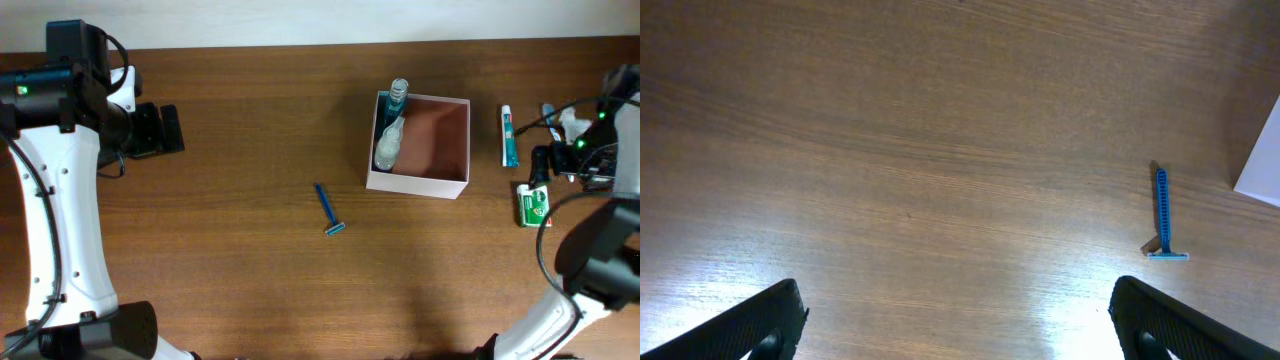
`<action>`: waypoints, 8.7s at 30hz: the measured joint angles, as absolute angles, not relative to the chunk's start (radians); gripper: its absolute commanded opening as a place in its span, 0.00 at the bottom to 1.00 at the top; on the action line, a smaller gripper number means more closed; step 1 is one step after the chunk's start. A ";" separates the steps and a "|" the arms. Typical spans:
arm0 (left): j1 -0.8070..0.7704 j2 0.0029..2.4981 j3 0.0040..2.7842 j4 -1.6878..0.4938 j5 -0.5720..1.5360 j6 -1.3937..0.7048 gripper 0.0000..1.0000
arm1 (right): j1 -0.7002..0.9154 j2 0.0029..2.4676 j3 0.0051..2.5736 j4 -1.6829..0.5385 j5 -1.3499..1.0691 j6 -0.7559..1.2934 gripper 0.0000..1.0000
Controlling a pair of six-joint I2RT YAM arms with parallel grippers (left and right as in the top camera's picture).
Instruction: Pack container
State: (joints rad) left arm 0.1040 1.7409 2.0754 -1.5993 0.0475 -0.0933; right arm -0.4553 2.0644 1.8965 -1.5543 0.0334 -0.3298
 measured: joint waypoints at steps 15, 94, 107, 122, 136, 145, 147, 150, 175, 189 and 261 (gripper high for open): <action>0.104 1.741 2.075 -1.599 0.047 -0.093 0.99 | -0.463 2.282 1.897 -1.395 0.072 -0.427 0.99; 0.104 1.741 2.075 -1.599 0.047 -0.093 0.99 | -0.074 2.305 2.386 -1.567 -0.010 -0.030 0.42; 0.104 1.741 2.075 -1.599 0.047 -0.093 0.99 | 0.037 2.305 2.386 -1.484 -0.036 0.119 0.50; 0.104 1.741 2.075 -1.599 0.047 -0.093 0.99 | 0.037 2.305 2.174 -1.333 -0.044 0.161 0.50; 0.104 1.741 2.075 -1.599 0.047 -0.093 1.00 | 0.037 2.305 2.116 -1.262 -0.043 0.165 0.63; 0.104 1.741 2.075 -1.599 0.047 -0.093 1.00 | 0.009 2.309 2.211 -1.333 -0.046 0.165 0.66; 0.104 1.741 2.075 -1.599 0.047 -0.093 1.00 | -0.017 2.310 2.312 -1.376 -0.052 0.165 0.76; 0.104 1.741 2.075 -1.599 0.047 -0.093 1.00 | -0.064 2.310 2.500 -1.466 -0.057 0.168 0.99; 0.104 1.741 2.075 -1.600 0.047 -0.093 0.99 | -0.264 2.336 2.402 -1.378 0.082 -0.205 0.99; 0.104 1.741 2.075 -1.599 0.047 -0.093 0.99 | -0.265 2.355 2.151 -1.049 0.082 -0.253 0.99; 0.104 1.741 2.075 -1.599 0.047 -0.093 0.99 | -0.316 2.415 2.008 -0.918 0.019 -0.207 0.64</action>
